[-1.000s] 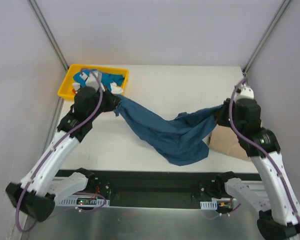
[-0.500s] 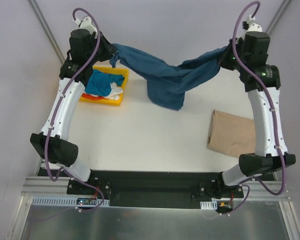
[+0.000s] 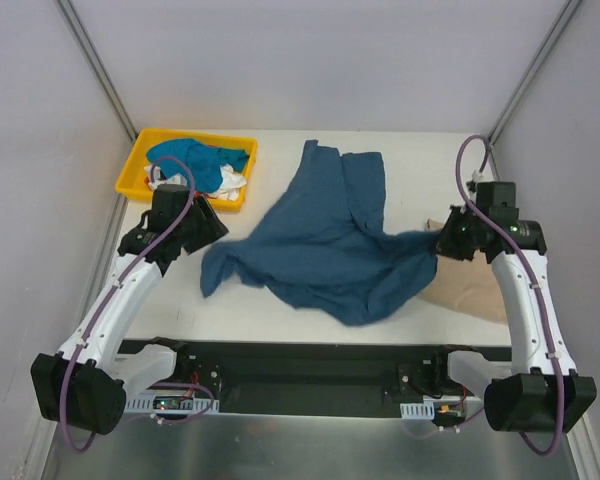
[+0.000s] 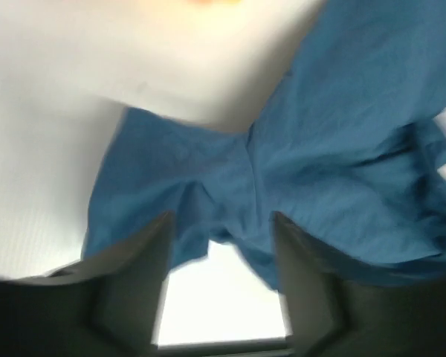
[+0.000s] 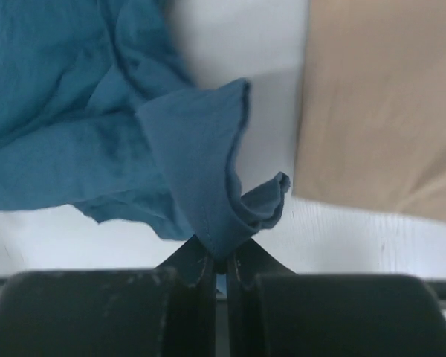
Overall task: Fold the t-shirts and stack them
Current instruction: Flatten the tshirt out
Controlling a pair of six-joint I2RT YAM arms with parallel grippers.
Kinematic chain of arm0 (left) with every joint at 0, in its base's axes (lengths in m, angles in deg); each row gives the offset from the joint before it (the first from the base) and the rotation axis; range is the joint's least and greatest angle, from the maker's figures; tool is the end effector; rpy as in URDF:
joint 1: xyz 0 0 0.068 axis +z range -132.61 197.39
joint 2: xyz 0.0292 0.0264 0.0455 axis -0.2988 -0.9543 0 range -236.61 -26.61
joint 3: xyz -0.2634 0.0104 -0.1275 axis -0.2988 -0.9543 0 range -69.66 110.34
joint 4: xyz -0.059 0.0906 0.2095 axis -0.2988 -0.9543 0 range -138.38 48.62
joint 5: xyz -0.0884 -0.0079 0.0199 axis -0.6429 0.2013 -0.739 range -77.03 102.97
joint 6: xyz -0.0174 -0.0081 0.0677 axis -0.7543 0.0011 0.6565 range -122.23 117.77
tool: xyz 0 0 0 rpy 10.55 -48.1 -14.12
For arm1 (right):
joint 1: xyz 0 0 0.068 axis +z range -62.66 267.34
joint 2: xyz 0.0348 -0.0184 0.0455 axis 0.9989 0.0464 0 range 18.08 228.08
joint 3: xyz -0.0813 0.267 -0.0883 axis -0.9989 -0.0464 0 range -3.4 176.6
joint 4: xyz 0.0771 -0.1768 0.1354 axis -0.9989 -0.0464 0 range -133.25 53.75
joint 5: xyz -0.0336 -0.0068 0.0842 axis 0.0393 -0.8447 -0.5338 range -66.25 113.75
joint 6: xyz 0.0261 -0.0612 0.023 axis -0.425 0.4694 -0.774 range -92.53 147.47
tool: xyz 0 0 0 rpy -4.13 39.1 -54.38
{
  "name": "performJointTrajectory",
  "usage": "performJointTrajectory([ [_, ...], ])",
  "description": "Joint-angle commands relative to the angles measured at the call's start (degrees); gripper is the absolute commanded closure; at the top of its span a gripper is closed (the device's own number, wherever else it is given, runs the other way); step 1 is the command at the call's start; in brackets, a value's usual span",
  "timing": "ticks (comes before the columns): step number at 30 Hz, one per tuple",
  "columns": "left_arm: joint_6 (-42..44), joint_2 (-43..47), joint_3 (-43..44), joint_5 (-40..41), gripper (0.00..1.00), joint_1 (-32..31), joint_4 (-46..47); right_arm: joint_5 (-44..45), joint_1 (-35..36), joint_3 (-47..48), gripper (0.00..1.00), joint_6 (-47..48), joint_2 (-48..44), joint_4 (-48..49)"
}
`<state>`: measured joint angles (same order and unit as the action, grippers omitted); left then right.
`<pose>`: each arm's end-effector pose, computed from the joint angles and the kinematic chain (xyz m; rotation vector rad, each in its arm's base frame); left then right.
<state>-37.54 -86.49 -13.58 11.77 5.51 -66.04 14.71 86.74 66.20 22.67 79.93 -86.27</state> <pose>0.2089 -0.0451 0.3425 -0.4155 2.0687 -0.5230 0.1899 0.0071 0.3652 0.0281 2.3069 0.2194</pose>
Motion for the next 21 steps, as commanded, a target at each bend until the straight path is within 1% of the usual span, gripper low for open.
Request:
performJointTrajectory([
  [1, -4.33, 1.69, -4.48, 0.84, 0.30, 0.45, -11.52, -4.60, -0.45, -8.24, 0.96, 1.02, -0.24, -8.59],
  [3, -4.68, 1.78, -5.36, 1.37, 0.01, 0.45, -13.65, -1.79, -0.45, -10.45, 0.93, 0.67, 0.29, -10.80],
  [4, -5.03, 1.87, -5.62, 1.28, 0.01, 0.37, -13.57, 1.19, -0.45, -10.89, 0.91, 0.14, 0.73, -11.24],
  [5, -5.29, 1.87, -5.80, -0.90, 0.01, 0.45, -13.57, 2.69, -0.45, -11.15, 0.89, -0.03, 0.91, -11.33],
  [7, -5.56, 1.78, -5.36, -1.53, 0.01, 0.28, -13.48, 6.55, -0.45, -10.90, 0.87, -1.08, 1.26, -11.24],
  [12, -5.03, 0.99, -5.10, -3.99, 0.01, 0.37, -13.48, 8.69, -0.37, -10.10, 0.87, -1.27, 1.88, -10.36],
  [13, -5.12, 0.82, -5.79, -4.60, 0.01, 0.37, -13.30, 11.47, -0.45, -10.28, 0.87, -1.61, 1.88, -10.19],
  [14, -5.29, 0.55, -6.24, -5.31, 0.01, 0.37, -13.13, 12.19, -0.37, -10.19, 0.87, -1.71, 2.05, -10.01],
  [18, -5.73, -1.99, -8.52, -10.83, 0.01, -0.16, -11.64, 13.17, -0.37, -10.19, 0.86, -1.97, 2.84, -8.43],
  [20, -6.17, -3.13, -10.10, -11.55, 0.00, -1.12, -10.84, 14.13, -0.37, -10.19, 0.83, -2.58, 3.63, -8.16],
  [21, -6.35, -3.49, -10.54, -11.73, 0.01, -1.56, -10.67, 15.88, -0.37, -10.10, 0.78, -2.93, 4.42, -8.08],
])
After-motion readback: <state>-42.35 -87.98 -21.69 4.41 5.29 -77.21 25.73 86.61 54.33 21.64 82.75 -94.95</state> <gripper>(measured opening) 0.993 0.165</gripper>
